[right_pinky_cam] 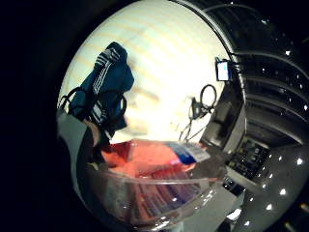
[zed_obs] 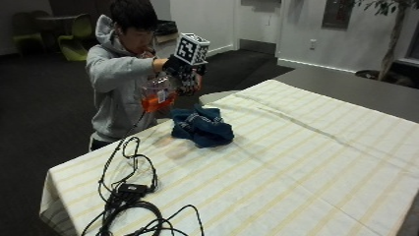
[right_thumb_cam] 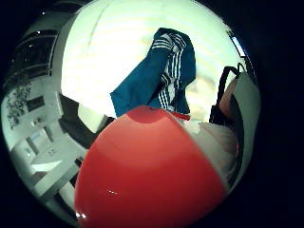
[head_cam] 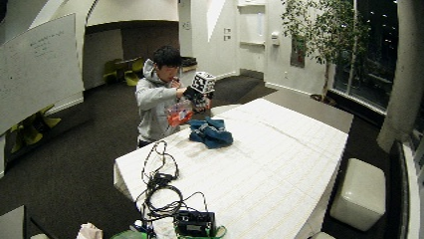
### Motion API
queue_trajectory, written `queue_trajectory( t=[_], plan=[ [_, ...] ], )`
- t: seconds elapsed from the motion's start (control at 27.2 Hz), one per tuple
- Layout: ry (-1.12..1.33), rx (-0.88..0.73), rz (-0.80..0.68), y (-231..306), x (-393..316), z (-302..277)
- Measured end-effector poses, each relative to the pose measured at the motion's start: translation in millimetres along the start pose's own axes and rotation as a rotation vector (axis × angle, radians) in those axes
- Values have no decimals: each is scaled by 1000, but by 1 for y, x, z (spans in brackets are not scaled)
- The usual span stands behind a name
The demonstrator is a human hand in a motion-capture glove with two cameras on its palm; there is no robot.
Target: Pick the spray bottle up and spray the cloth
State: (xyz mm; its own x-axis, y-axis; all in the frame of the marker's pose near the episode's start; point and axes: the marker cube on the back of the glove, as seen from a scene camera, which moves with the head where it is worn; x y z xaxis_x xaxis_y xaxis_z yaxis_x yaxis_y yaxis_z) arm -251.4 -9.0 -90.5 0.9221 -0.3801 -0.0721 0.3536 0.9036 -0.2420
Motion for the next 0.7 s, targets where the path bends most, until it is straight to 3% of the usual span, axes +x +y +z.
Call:
queue_trajectory(
  t=[0.37,0.52,0.7],
  plan=[
    [-72,-40,-49,-18,-34,25],
    [-291,41,-174,-16,-71,-9],
    [-698,259,-350,-22,-122,-55]
  ],
)
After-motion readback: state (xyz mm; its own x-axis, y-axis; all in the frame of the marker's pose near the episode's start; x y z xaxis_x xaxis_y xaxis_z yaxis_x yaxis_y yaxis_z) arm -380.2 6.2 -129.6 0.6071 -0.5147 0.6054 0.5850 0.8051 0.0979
